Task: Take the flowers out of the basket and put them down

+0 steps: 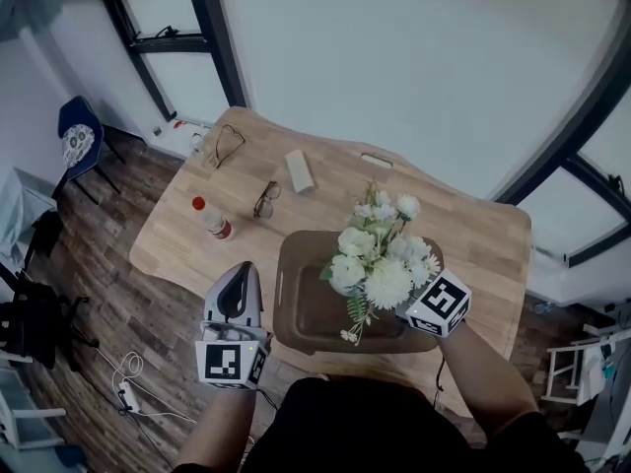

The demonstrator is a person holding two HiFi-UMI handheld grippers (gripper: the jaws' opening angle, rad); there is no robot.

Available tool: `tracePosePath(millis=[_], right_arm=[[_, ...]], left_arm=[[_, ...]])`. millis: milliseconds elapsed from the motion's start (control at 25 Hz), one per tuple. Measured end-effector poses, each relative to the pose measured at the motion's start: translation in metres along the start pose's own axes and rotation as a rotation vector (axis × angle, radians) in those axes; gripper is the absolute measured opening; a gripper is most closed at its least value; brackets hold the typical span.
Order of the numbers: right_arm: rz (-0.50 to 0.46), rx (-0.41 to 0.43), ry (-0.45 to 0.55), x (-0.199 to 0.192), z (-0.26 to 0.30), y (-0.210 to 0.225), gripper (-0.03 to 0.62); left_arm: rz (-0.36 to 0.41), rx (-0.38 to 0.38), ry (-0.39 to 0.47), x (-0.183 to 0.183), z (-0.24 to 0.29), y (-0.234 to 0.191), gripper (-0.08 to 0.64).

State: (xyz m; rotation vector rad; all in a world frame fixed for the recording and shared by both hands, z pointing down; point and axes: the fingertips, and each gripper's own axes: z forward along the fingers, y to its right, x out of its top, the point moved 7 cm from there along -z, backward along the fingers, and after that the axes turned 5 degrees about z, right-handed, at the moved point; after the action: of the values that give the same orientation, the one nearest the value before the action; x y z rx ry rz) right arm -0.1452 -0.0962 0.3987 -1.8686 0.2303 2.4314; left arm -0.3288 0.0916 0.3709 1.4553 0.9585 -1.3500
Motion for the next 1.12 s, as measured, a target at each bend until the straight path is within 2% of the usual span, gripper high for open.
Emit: tracePosePath(millis=[320, 560, 1120], right_arm=[[-0.007, -0.068, 0.031, 0.013, -0.030, 0.011, 0.253], [-0.002, -0.151, 0.062, 0.021, -0.059, 0.020, 0.253], [0.020, -0.322, 0.122, 0.024, -0.144, 0.030, 0.253]], left_arm=[[0.021, -0.071, 0.041, 0.017, 0.024, 0.018, 0.005], [0.032, -0.140, 0.063, 0.025, 0.044, 0.036, 0.005], [0.042, -0.310, 0.104, 0.042, 0.083, 0.101, 0.005]])
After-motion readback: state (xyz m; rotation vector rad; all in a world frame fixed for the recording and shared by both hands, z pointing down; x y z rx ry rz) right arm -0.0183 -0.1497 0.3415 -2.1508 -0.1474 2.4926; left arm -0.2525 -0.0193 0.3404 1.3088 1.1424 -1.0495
